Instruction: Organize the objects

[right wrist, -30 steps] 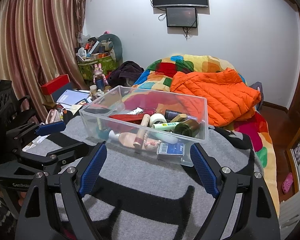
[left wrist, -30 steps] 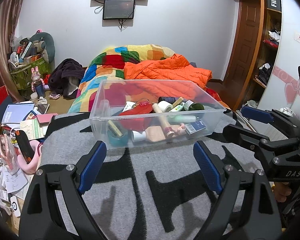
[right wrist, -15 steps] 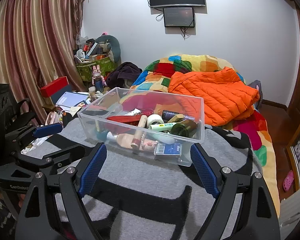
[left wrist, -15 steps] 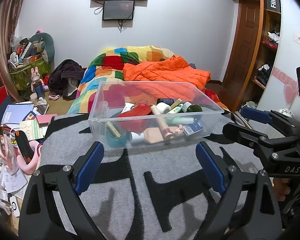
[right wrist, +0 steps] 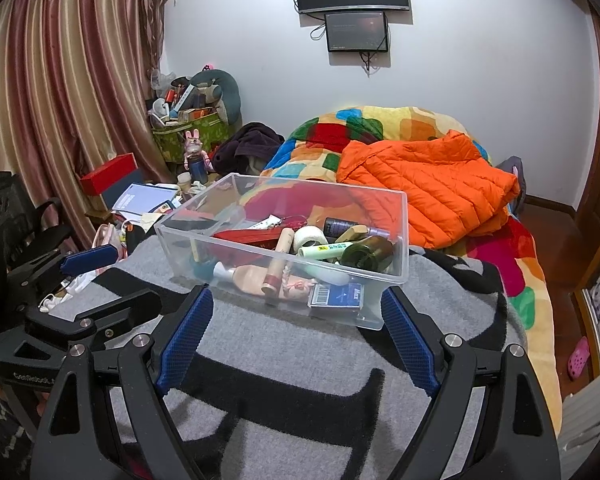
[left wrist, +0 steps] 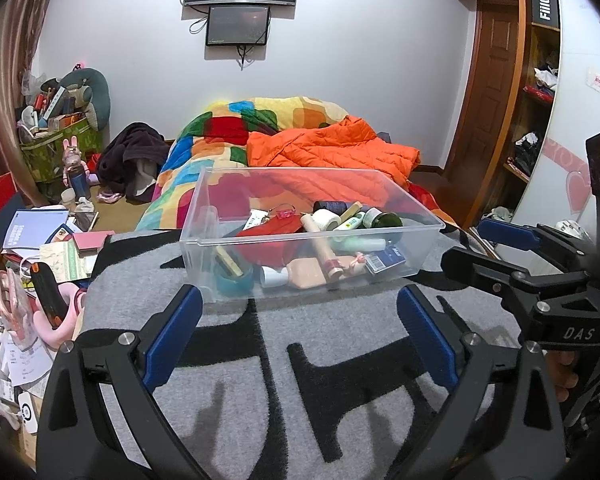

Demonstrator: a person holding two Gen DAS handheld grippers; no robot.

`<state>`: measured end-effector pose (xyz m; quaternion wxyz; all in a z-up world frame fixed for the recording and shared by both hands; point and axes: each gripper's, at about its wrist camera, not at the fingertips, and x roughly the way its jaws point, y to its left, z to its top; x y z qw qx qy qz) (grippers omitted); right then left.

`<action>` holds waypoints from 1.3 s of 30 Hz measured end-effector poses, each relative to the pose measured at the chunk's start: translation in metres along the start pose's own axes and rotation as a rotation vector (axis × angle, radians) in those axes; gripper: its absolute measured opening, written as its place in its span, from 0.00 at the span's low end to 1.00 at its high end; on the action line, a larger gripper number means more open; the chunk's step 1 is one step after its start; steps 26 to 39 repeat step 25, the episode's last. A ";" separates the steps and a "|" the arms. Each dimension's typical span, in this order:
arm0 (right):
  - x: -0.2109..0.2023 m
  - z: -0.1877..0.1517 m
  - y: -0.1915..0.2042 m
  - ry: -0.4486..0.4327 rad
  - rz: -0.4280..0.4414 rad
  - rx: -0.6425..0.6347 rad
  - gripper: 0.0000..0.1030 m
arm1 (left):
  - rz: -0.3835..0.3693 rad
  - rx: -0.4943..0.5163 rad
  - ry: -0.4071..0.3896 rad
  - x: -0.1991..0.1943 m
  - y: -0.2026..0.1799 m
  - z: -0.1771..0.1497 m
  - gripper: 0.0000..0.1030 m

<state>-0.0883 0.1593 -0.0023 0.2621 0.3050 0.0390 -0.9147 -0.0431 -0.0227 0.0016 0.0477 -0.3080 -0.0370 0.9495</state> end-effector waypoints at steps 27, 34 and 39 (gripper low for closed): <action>-0.005 0.000 0.001 -0.009 0.009 0.004 0.83 | -0.028 0.007 0.005 -0.004 -0.002 -0.002 0.96; -0.005 0.000 0.001 -0.009 0.009 0.004 0.83 | -0.028 0.007 0.005 -0.004 -0.002 -0.002 0.96; -0.005 0.000 0.001 -0.009 0.009 0.004 0.83 | -0.028 0.007 0.005 -0.004 -0.002 -0.002 0.96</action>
